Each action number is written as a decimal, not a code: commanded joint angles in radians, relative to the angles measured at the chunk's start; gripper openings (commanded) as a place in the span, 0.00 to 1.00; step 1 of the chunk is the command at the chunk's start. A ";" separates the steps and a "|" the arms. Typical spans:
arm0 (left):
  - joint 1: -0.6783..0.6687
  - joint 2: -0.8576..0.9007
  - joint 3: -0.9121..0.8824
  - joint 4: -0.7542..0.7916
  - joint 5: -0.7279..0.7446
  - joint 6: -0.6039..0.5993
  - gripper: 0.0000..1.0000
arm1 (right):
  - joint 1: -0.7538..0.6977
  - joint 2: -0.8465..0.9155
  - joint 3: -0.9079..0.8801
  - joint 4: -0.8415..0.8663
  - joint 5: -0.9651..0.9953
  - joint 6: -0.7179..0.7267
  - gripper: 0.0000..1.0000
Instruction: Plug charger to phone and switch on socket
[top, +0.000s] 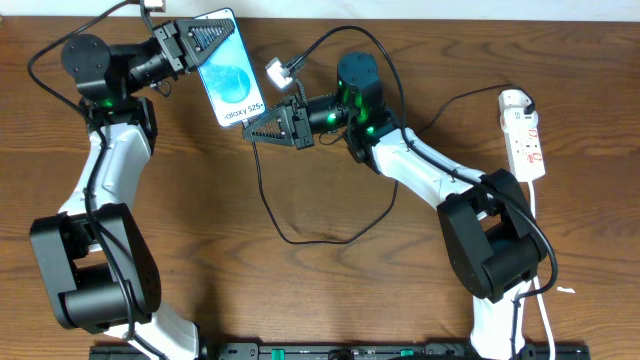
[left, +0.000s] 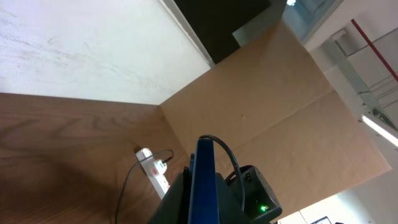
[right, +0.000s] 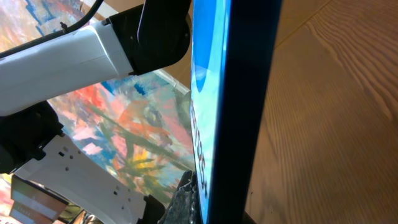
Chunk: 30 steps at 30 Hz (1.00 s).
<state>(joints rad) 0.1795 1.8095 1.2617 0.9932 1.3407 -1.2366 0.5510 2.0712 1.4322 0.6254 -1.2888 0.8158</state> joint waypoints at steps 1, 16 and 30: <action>-0.015 -0.026 0.007 0.004 0.110 -0.006 0.07 | -0.014 0.008 0.019 0.014 0.104 0.007 0.01; -0.015 -0.026 0.007 0.004 0.110 0.013 0.08 | -0.014 0.008 0.019 0.011 0.100 0.006 0.21; -0.010 -0.026 0.007 0.004 0.110 0.029 0.08 | -0.014 0.008 0.019 0.011 0.081 0.006 0.97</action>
<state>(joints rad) 0.1680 1.8095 1.2617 0.9909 1.4391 -1.2110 0.5392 2.0712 1.4334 0.6350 -1.2098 0.8288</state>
